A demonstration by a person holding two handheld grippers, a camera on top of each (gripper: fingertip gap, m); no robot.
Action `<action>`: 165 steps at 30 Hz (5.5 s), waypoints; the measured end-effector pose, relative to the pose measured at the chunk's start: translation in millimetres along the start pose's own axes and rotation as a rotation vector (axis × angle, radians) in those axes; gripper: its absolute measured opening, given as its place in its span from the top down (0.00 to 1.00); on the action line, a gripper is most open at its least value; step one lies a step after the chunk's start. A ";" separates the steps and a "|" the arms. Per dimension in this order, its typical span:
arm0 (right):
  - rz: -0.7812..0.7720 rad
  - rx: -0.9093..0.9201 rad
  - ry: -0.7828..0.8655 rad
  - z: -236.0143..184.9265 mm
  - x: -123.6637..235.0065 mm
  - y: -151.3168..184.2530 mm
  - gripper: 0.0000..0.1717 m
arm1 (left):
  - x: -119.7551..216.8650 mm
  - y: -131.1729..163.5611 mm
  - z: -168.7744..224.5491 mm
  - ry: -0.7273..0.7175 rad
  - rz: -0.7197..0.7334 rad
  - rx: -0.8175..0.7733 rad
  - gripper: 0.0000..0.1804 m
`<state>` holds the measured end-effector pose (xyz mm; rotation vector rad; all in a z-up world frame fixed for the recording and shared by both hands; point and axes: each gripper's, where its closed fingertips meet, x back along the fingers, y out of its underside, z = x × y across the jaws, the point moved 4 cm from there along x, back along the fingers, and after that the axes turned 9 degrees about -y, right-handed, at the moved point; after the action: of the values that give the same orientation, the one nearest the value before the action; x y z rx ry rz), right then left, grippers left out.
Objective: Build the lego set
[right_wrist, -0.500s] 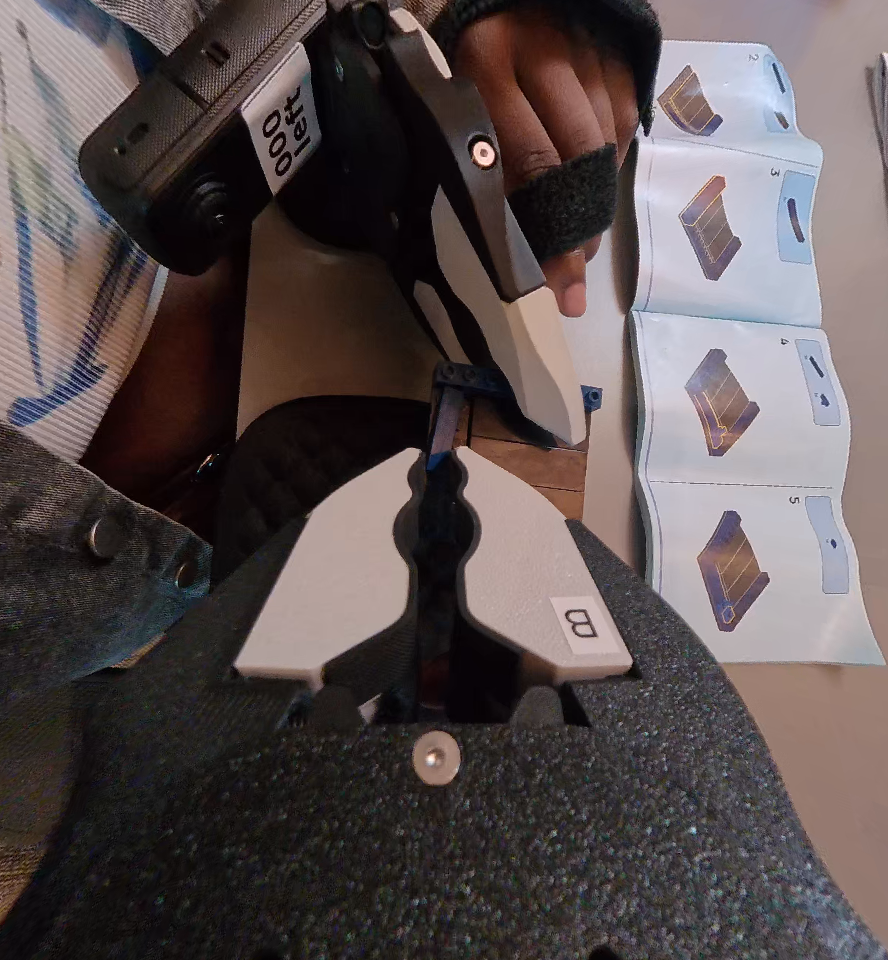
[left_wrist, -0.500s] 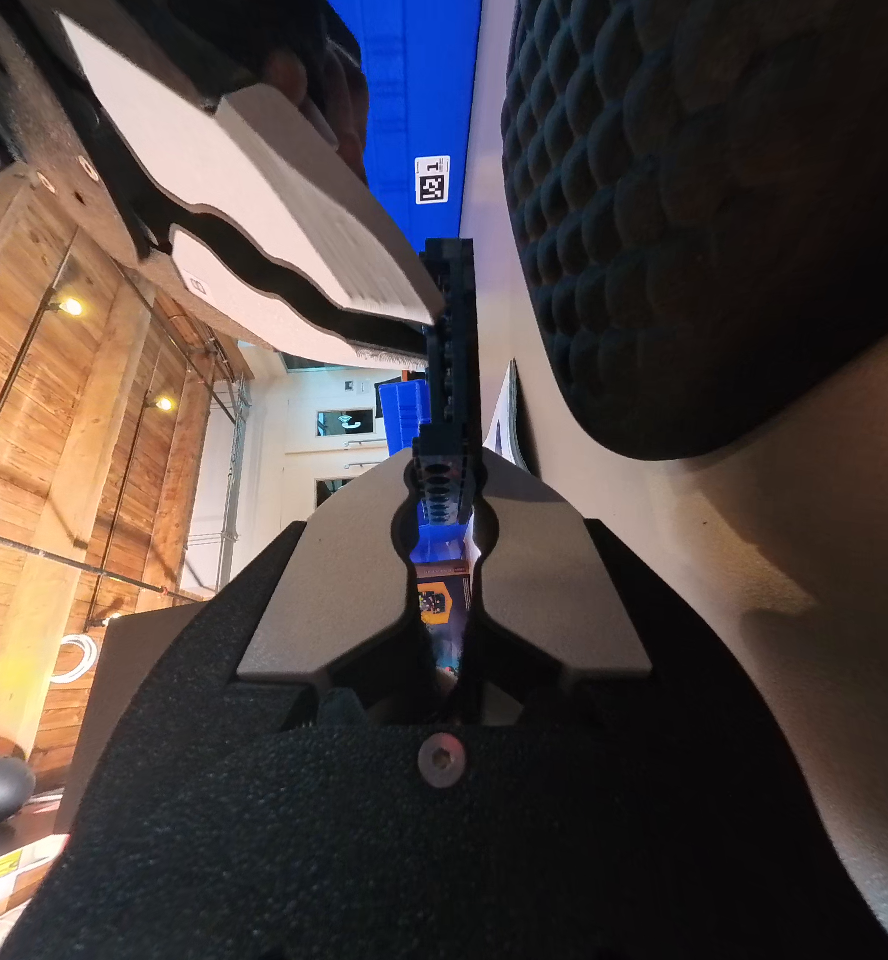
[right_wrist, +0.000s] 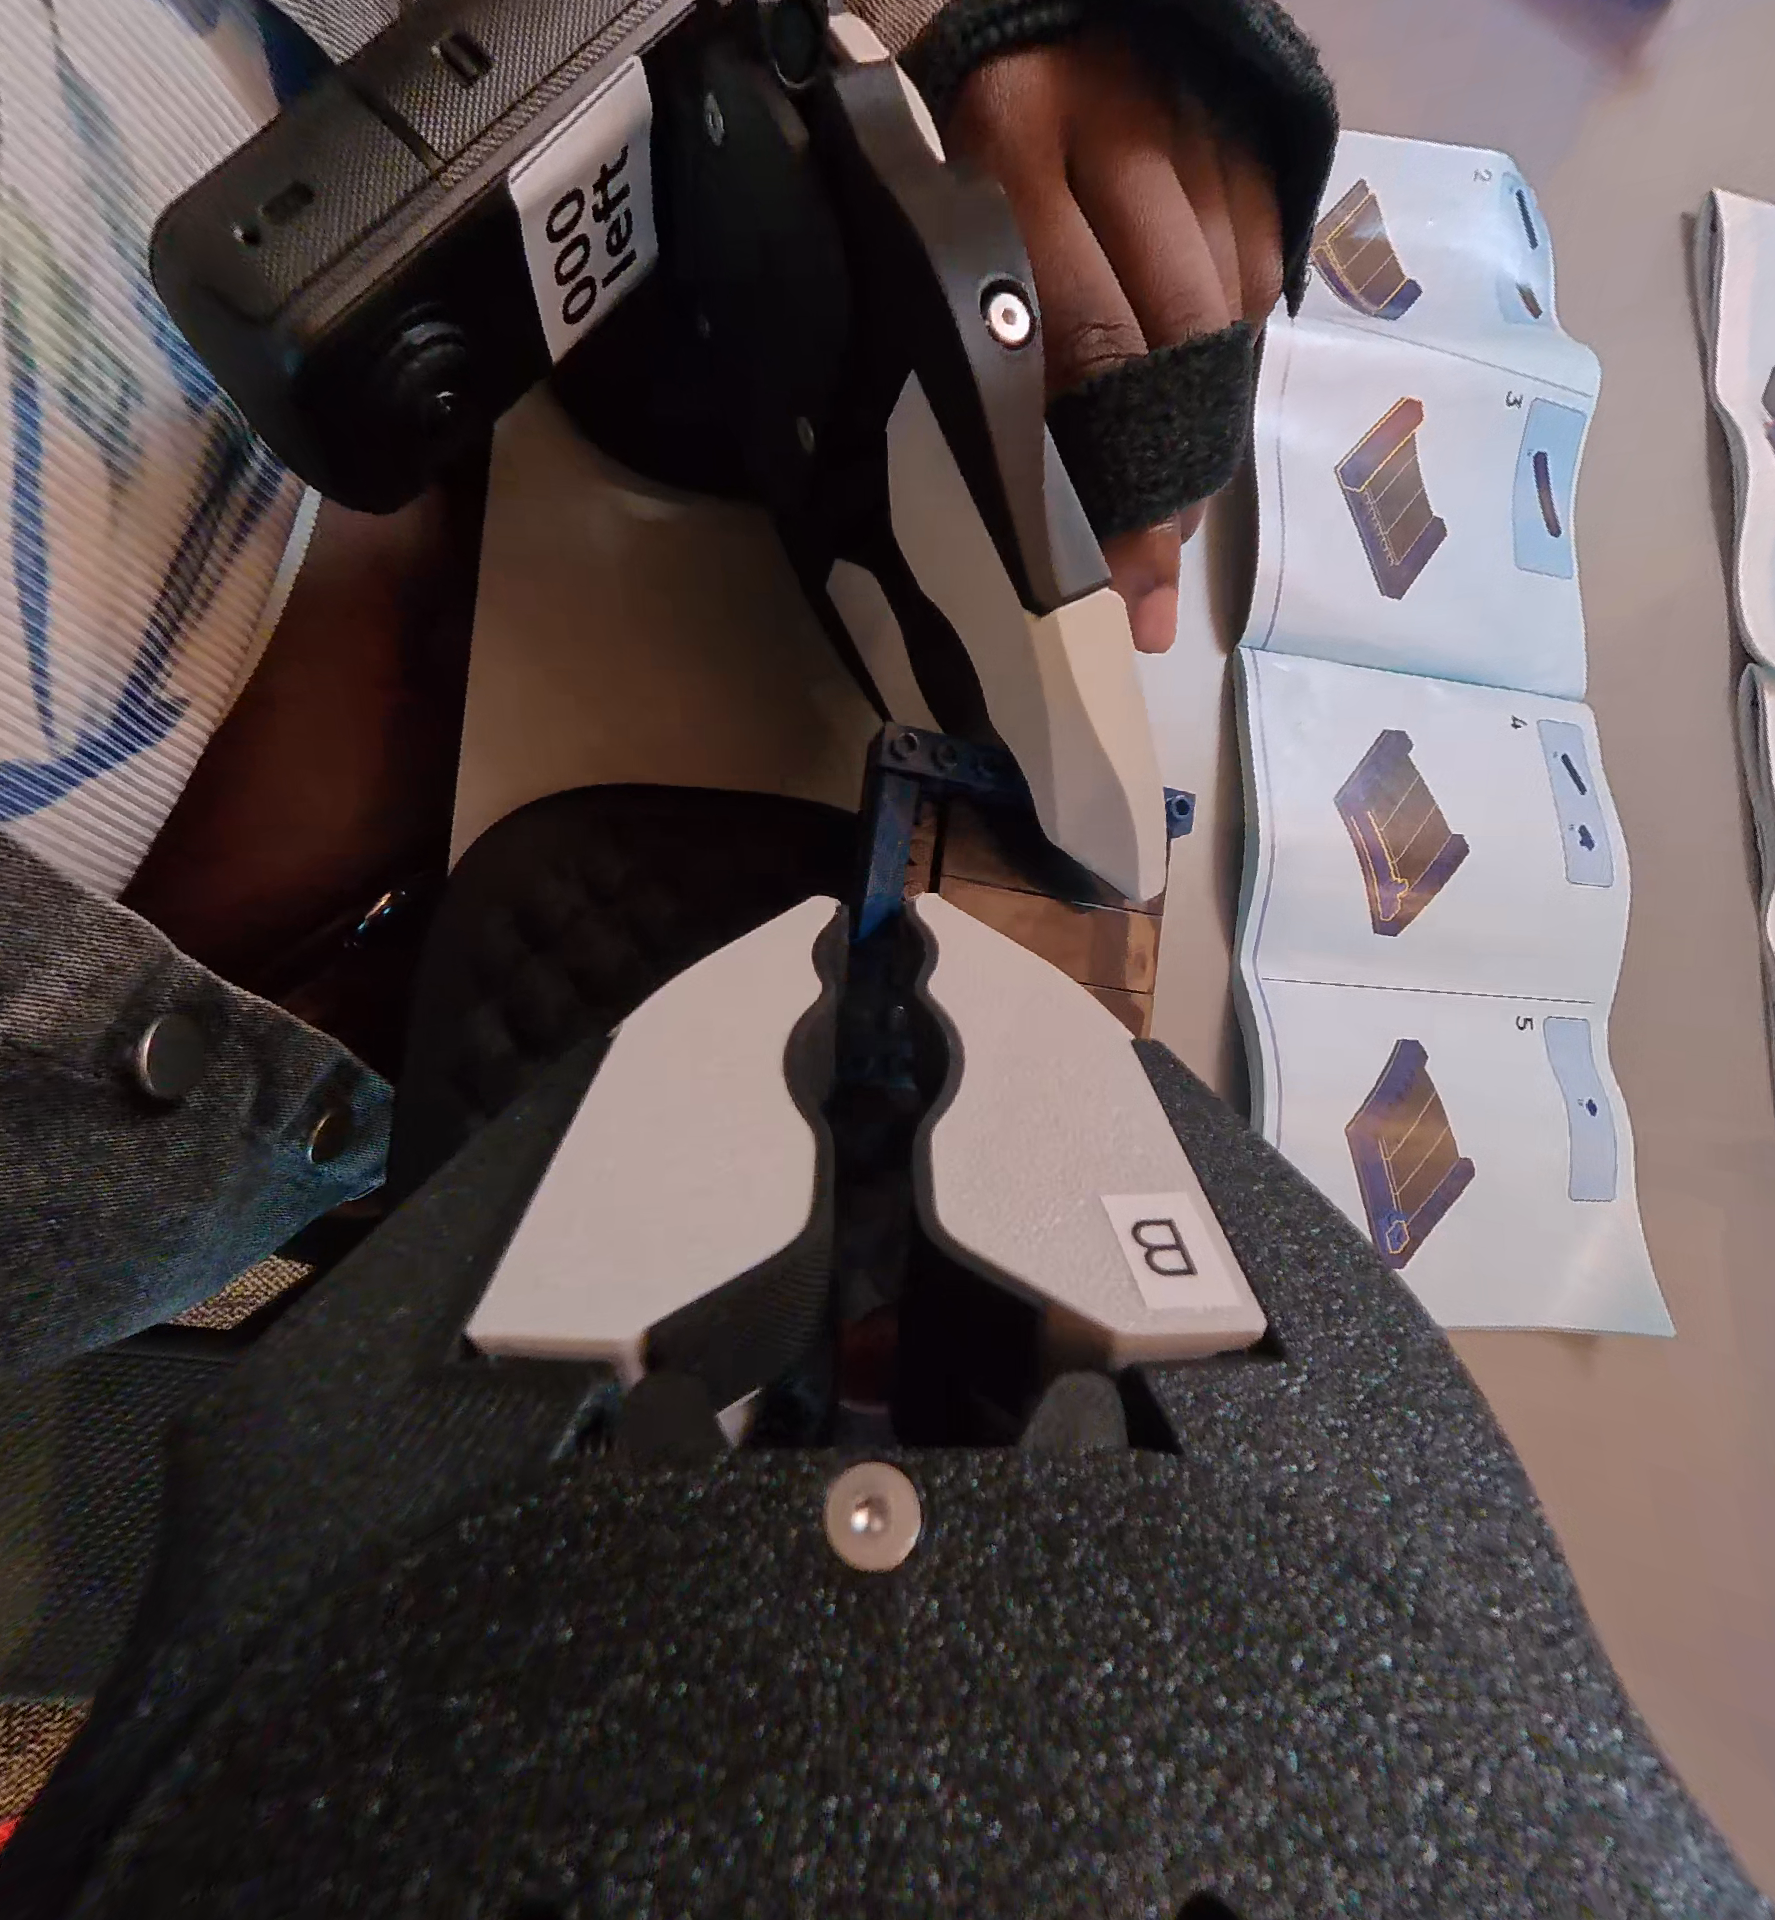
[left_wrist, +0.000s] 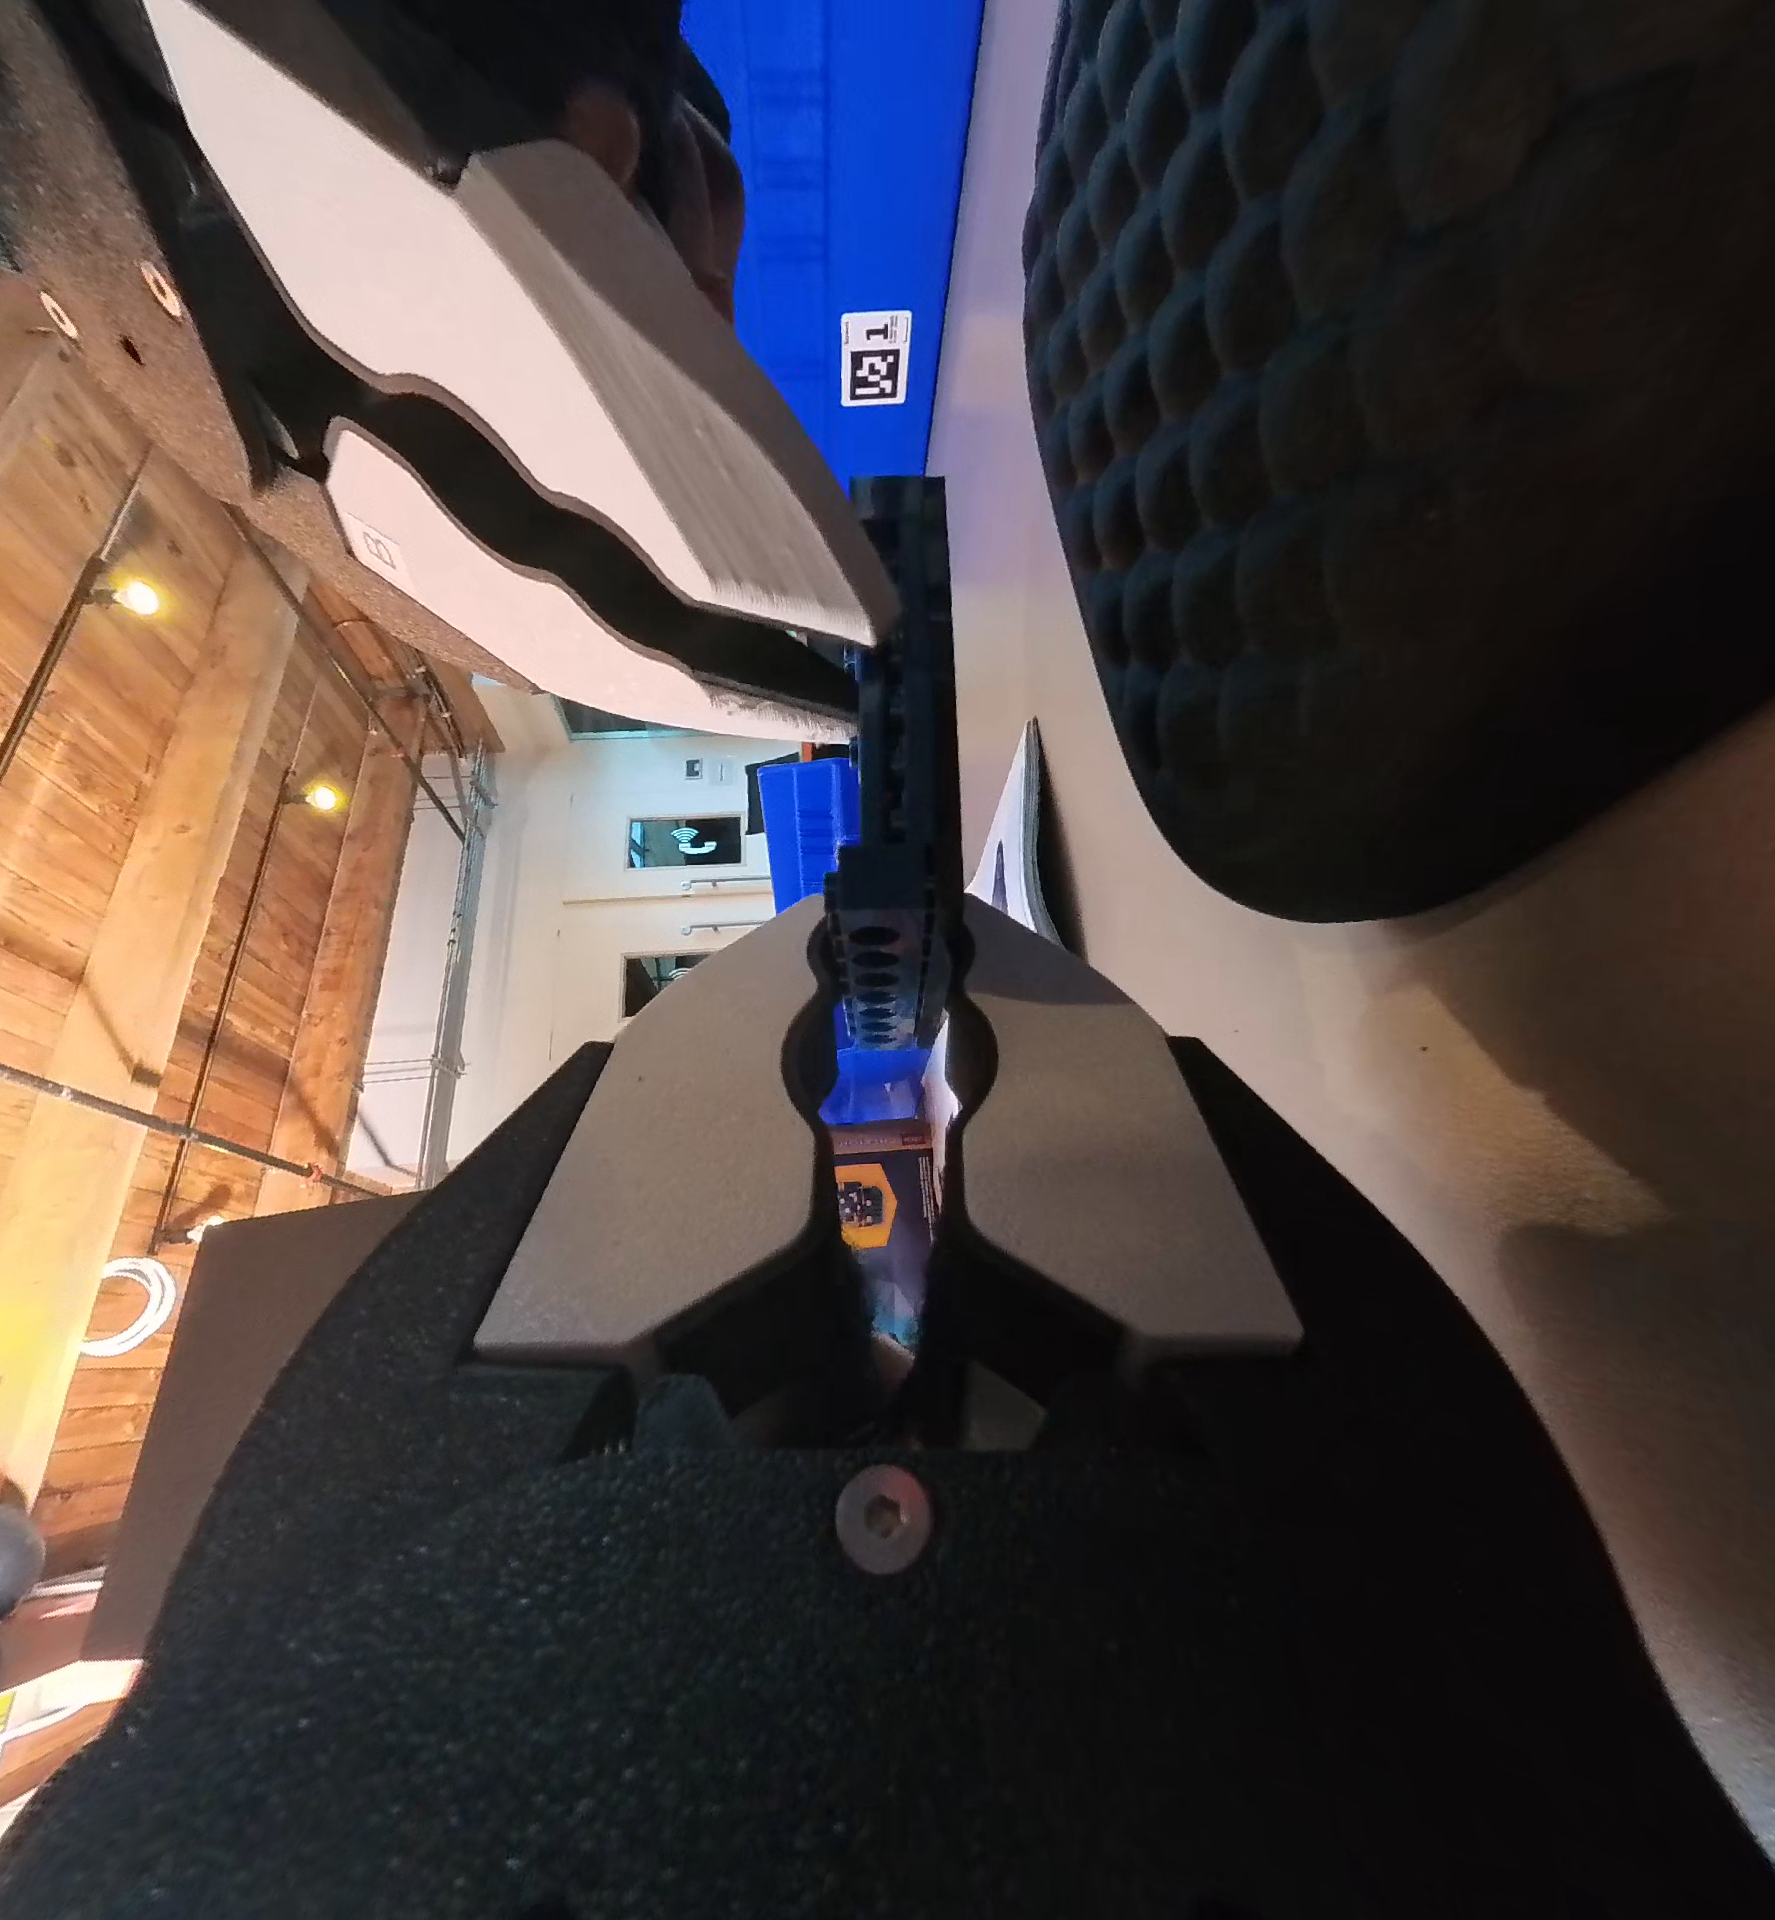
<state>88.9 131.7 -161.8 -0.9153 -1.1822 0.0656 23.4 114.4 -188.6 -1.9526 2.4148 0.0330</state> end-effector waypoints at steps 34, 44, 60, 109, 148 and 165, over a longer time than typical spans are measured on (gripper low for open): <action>0.031 0.563 0.883 14.3 33.4 -40.8 0.83 | -18.8 32.8 -65.1 -0.102 -0.162 -0.105 0.91; -0.046 0.690 0.948 19.1 39.3 -54.4 0.89 | -18.2 28.4 -88.1 -0.135 -0.160 -0.133 0.91; -0.107 0.756 0.939 19.6 40.4 -61.9 0.93 | -17.0 27.6 -94.8 -0.093 -0.170 -0.053 0.92; 0.136 0.614 0.753 40.5 12.7 -91.0 0.83 | 54.7 74.8 -84.0 -0.117 -0.395 0.120 0.92; 0.529 -0.567 0.411 90.1 -45.7 -70.3 0.91 | 88.4 113.9 -17.6 0.023 -0.775 0.009 0.92; 0.438 -0.692 0.495 88.4 -68.6 -75.2 0.91 | 100.1 105.9 -23.5 -0.010 -0.767 -0.031 0.92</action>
<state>-42.1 100.0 -159.2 -1.6776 -0.5135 -0.2218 -101.4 37.9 -169.9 -2.7198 1.5110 0.0556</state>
